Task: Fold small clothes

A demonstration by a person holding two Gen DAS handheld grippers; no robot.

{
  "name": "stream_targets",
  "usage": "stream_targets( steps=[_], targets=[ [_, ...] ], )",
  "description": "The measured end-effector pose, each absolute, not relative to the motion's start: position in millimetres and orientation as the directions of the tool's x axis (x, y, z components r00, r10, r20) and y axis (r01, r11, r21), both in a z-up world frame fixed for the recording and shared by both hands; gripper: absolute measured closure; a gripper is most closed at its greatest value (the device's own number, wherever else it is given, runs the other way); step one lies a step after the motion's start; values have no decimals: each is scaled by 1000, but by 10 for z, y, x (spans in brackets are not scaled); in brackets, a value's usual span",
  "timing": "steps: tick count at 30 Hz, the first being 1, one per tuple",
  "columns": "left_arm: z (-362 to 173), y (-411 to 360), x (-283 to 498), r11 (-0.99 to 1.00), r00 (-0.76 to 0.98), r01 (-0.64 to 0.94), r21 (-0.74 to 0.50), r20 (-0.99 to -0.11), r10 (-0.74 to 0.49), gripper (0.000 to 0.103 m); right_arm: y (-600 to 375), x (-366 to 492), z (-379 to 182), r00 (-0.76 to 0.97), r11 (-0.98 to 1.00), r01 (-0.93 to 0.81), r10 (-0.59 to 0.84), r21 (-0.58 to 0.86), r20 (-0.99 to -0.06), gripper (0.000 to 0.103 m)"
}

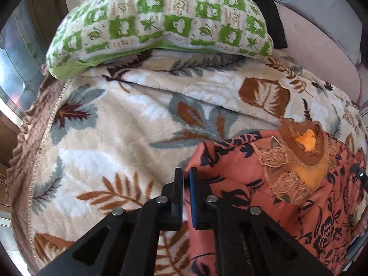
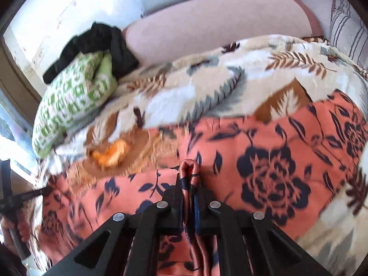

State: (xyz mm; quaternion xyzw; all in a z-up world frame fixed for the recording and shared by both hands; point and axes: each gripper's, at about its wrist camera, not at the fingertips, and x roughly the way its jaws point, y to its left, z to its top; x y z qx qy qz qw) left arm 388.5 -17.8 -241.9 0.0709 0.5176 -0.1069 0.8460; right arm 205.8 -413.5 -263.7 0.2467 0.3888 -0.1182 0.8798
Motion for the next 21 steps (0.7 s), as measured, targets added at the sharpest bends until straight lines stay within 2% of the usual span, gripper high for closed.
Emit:
stream_targets(
  steps=[2, 5, 8, 10, 12, 13, 14, 16, 18, 19, 20, 21],
  targets=[
    [-2386, -47, 3939, 976, 476, 203, 80, -879, -27, 101, -4177, 2145, -2620, 693, 861, 400, -60, 314, -719, 97],
    [-2335, 116, 3892, 988, 469, 146, 51, -883, -24, 101, -4157, 2299, -2697, 691, 881, 420, -153, 220, -707, 93],
    [-2177, -16, 3551, 985, 522, 169, 40, -851, -55, 100, -4236, 2463, -2886, 603, 877, 418, -75, 235, -794, 93],
    [-2092, -154, 3288, 980, 539, 199, 16, -836, -96, 96, -4324, 2429, -2838, 593, 856, 429, -28, 287, -805, 90],
    [-2073, -272, 3025, 986, 562, 165, -12, -821, -104, 71, -4348, 2307, -2718, 598, 839, 451, -30, 305, -801, 84],
    [-2101, -333, 2909, 989, 567, 142, -30, -817, -106, 44, -4326, 2228, -2636, 615, 838, 455, -51, 301, -787, 74],
    [-2147, -388, 2803, 992, 572, 117, -42, -814, -102, 35, -4291, 2147, -2547, 635, 842, 450, -66, 298, -770, 57],
    [-2284, -494, 2619, 995, 586, 87, -55, -805, -96, 35, -4154, 1986, -2429, 681, 855, 387, -13, 346, -732, 29],
    [-2487, -612, 2517, 997, 603, 81, -12, -796, -58, 35, -3904, 1942, -2440, 674, 878, 284, 104, 386, -732, 29],
    [-2622, -672, 2509, 997, 591, 61, 57, -807, 10, 35, -3757, 1951, -2495, 643, 897, 243, 136, 368, -754, 32],
    [-2754, -699, 2562, 993, 547, 42, 107, -834, 67, 35, -3603, 1975, -2581, 606, 918, 208, 149, 337, -781, 35],
    [-2819, -658, 2621, 996, 514, 25, 84, -856, 59, 35, -3449, 2001, -2699, 557, 941, 173, 151, 292, -817, 41]
  ],
)
